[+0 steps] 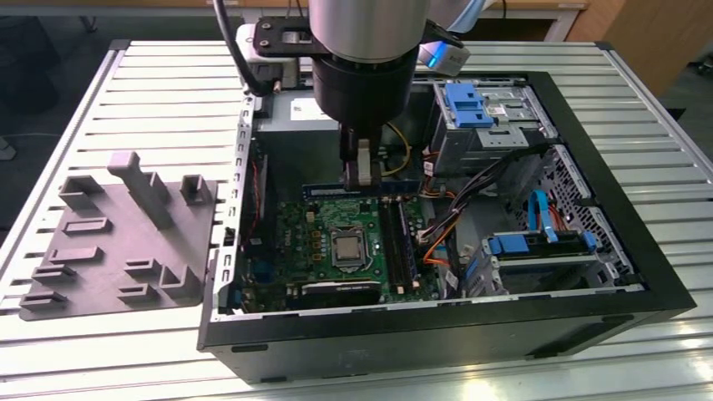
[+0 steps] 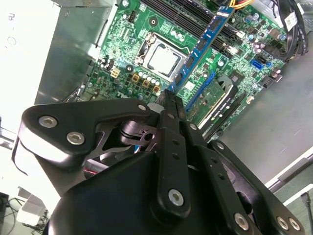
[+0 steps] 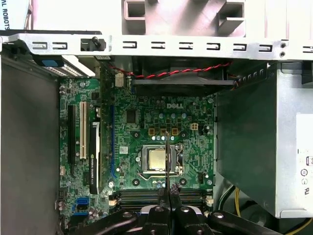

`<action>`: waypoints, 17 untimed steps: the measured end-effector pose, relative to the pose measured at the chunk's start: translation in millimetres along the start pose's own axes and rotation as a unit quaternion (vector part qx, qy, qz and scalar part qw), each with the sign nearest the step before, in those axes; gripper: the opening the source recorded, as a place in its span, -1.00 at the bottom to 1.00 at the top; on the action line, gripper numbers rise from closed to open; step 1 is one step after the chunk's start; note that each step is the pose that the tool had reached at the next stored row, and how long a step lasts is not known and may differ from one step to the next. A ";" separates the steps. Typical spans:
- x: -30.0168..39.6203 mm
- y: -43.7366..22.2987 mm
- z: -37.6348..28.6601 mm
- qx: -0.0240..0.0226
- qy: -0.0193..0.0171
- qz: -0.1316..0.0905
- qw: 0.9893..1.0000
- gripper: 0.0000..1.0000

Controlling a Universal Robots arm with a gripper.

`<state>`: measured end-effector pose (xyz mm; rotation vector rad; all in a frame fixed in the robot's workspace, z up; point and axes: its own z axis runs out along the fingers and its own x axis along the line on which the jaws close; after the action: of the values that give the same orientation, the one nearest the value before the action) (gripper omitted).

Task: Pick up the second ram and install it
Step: 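Insert the second ram into the second slot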

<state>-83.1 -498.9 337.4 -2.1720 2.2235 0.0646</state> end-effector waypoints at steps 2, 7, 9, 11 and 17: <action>0.0 0.0 0.1 0.000 0.000 0.006 1.000 -0.76; 0.0 0.0 0.2 0.001 0.000 0.027 1.000 -0.76; 0.0 0.0 0.2 0.002 0.000 0.035 0.999 -0.76; 0.0 0.0 0.3 0.002 0.000 0.044 0.999 -0.76; 0.1 0.0 0.7 0.004 0.000 0.070 0.998 -0.76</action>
<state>-83.1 -498.9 336.7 -2.0079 2.3692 0.0608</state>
